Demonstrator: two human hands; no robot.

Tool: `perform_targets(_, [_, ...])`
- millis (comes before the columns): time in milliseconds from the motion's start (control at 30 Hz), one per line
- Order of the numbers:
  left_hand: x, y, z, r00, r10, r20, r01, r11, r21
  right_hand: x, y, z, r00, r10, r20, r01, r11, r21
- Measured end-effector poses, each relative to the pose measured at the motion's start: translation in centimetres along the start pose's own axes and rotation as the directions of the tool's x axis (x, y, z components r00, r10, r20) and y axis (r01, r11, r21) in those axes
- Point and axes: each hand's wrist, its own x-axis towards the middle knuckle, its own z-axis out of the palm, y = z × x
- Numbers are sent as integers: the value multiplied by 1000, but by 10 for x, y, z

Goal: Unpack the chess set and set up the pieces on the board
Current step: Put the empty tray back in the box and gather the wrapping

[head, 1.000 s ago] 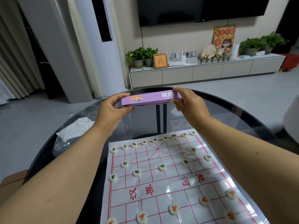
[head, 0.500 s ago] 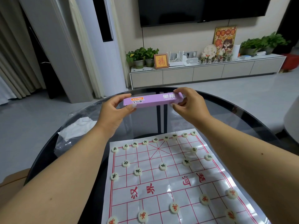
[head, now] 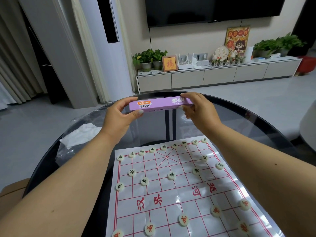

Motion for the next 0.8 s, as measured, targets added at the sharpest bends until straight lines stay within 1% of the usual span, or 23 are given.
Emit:
perform_targets(67, [-1, 1, 2, 1000, 3, -6, -3, 1000, 8, -2, 3, 2, 999, -41, -7, 41, 999, -2])
perform_targets(133, [-1, 1, 3, 1000, 0, -8, 0, 1000, 7, -3, 5, 2, 998, -53, -16, 53, 999, -14])
perform_targets(267, [-2, 1, 4, 1000, 12, -18, -11, 1000, 16, -3, 7, 4, 1000, -27, -9, 27, 1000, 13])
perform_targets(400, [-3, -2, 6, 999, 12, -29, -13, 1000, -11, -1, 6, 3, 1000, -18, 5, 17, 999, 45])
perform_targets(533, [-3, -4, 4, 1000, 10, -25, -9, 1000, 16, 0, 6, 2, 999, -35, 21, 35, 999, -13])
perform_targets(800, [-2, -2, 4, 1000, 0, -29, 0, 1000, 2, -6, 5, 1, 994, -108, 29, 112, 981, -158])
